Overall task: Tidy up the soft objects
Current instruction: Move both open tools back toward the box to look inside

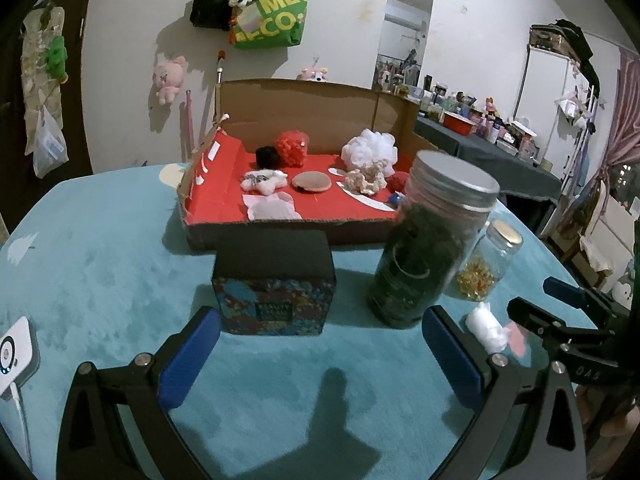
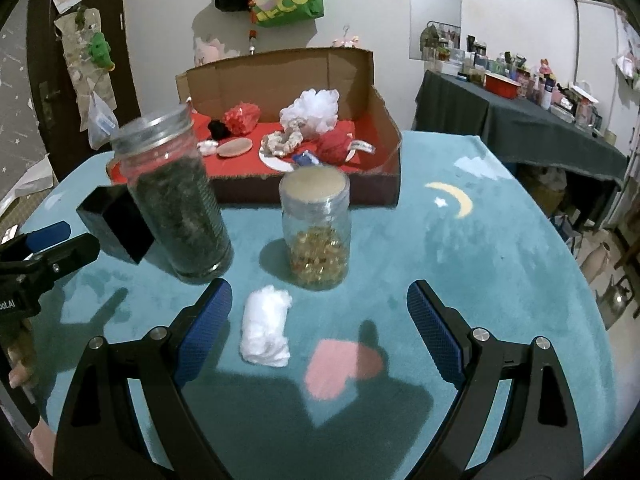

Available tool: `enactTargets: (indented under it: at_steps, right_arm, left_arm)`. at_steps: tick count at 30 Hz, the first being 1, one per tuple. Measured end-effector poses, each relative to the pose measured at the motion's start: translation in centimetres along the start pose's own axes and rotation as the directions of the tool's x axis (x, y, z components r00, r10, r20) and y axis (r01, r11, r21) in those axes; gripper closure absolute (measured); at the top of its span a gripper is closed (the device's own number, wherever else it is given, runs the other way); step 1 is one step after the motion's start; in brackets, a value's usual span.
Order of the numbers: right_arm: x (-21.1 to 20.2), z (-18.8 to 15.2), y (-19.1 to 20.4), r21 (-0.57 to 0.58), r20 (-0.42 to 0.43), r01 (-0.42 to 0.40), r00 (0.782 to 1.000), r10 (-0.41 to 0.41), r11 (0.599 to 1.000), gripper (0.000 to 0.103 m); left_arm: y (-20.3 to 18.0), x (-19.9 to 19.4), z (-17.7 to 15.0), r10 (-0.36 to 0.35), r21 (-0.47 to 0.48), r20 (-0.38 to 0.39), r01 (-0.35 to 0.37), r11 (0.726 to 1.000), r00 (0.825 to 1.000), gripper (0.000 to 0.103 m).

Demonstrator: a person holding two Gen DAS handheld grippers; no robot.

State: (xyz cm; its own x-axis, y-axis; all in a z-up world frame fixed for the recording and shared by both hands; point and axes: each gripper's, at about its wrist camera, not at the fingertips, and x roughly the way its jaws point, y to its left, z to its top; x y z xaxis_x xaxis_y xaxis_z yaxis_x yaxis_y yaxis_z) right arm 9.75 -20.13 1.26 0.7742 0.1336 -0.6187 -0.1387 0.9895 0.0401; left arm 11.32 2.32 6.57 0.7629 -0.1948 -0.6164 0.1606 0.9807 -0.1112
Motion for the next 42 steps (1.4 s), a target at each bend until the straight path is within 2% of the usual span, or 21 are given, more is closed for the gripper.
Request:
enactTargets:
  at_steps: [9,18,28,33,42]
  right_arm:
    - [-0.2,3.4,-0.6,0.0,0.034,-0.008,0.999,0.008,1.0,0.013]
    - [1.8,7.1,-1.2,-0.004,0.017,0.009,1.0,-0.009,1.0,0.013]
    - [6.1,10.3,-1.3,-0.048,-0.084,0.016,0.996,-0.02,0.999,0.013]
    - [8.5,11.4,-1.2,-0.06,-0.154,-0.001,0.988,-0.008,0.998,0.013]
    - [11.4,13.3,-0.7,-0.064,-0.231,-0.014,0.973,-0.001,0.998,0.013]
  left_arm:
    - [1.0,-0.3,2.9,0.01,-0.009,0.014,-0.01,1.0,1.0,0.0]
    - [2.7,1.5,6.1,0.04,-0.035,-0.026,-0.04,0.999,0.999,0.0]
    - [4.4,5.3,8.4,0.068,-0.045,-0.127,-0.074,0.996,0.99,0.0]
    - [4.6,7.0,9.4,0.073,-0.027,-0.175,-0.079,0.997,0.982,0.0]
    - [4.4,10.1,11.1,0.085,0.006,-0.249,-0.087,0.996,0.965,0.0]
